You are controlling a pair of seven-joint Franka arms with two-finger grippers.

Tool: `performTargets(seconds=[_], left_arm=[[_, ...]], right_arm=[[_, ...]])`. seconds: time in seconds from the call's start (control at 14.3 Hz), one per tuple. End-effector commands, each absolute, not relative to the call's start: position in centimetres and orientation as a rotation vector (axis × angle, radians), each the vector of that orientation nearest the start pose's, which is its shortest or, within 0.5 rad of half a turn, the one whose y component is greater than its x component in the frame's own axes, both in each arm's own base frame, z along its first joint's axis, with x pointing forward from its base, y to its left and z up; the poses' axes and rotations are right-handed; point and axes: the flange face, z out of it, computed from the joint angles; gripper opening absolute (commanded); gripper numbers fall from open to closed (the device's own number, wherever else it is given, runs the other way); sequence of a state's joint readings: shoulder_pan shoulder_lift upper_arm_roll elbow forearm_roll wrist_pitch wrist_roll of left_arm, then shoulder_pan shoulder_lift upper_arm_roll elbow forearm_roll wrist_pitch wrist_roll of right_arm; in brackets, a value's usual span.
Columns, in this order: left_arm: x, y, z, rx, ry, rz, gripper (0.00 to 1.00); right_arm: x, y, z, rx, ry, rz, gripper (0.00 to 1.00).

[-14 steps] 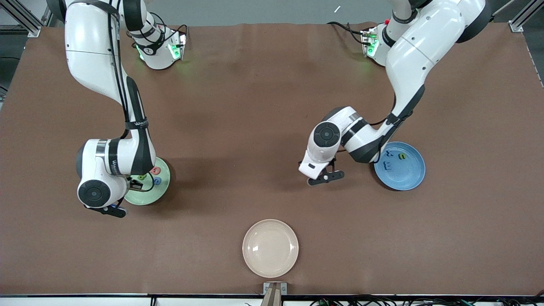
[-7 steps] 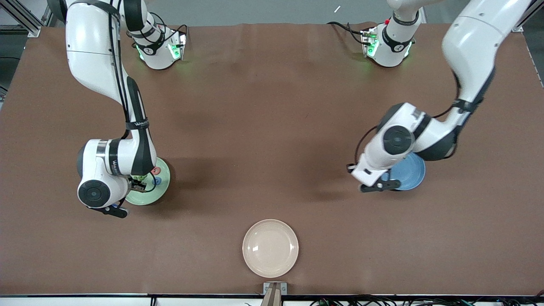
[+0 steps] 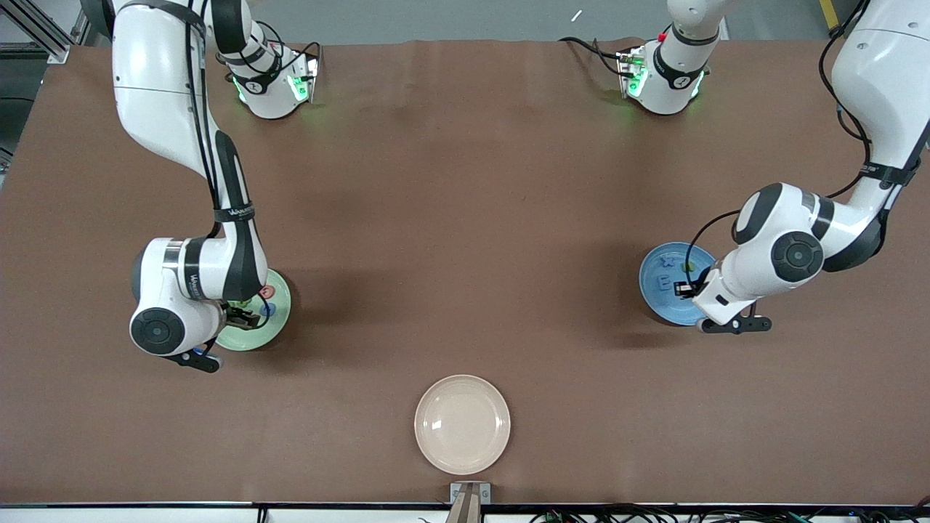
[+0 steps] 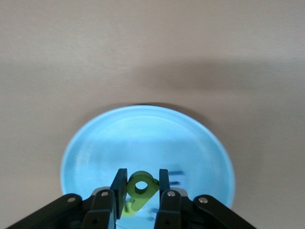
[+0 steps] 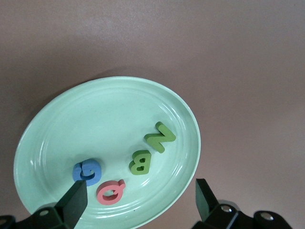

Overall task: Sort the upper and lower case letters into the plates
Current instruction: 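Place the g on the blue plate while the right gripper withdraws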

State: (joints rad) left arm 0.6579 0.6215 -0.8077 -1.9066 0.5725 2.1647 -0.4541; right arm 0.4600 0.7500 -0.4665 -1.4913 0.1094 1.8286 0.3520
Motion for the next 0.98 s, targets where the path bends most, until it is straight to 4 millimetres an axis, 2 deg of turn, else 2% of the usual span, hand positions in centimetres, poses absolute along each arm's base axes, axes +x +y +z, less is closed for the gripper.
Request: performTargets(seconds=[0.0, 0.14, 0.28, 0.49, 0.63, 0.91], left_arm=[[60.8, -4.4, 22.6, -3.101, 0.055, 0.129, 0.11], [60.8, -4.1, 21.6, -3.095, 0.071, 0.135, 0.11], [60.6, -3.8, 20.9, -3.09, 0.074, 0.145, 0.11], [60.1, -3.6, 20.1, -3.076, 0.093, 0.16, 0.11], [60.0, -3.6, 19.6, -3.081, 0.1, 0.153, 0.11], [59.9, -3.3, 19.0, -3.076, 0.103, 0.16, 0.11]], right_arm=[[67.0, 5.3, 27.6, -3.304, 0.408, 0.457, 1.0], [66.9, 4.2, 29.8, -3.274, 0.277, 0.477, 1.0], [66.7, 2.0, 33.3, -3.236, 0.21, 0.438, 1.0], [65.9, 1.2, 37.3, -3.205, 0.214, 0.433, 1.0], [65.4, -0.8, 40.2, -3.176, 0.238, 0.415, 1.0], [64.0, -1.4, 45.8, -3.148, 0.165, 0.365, 1.0]])
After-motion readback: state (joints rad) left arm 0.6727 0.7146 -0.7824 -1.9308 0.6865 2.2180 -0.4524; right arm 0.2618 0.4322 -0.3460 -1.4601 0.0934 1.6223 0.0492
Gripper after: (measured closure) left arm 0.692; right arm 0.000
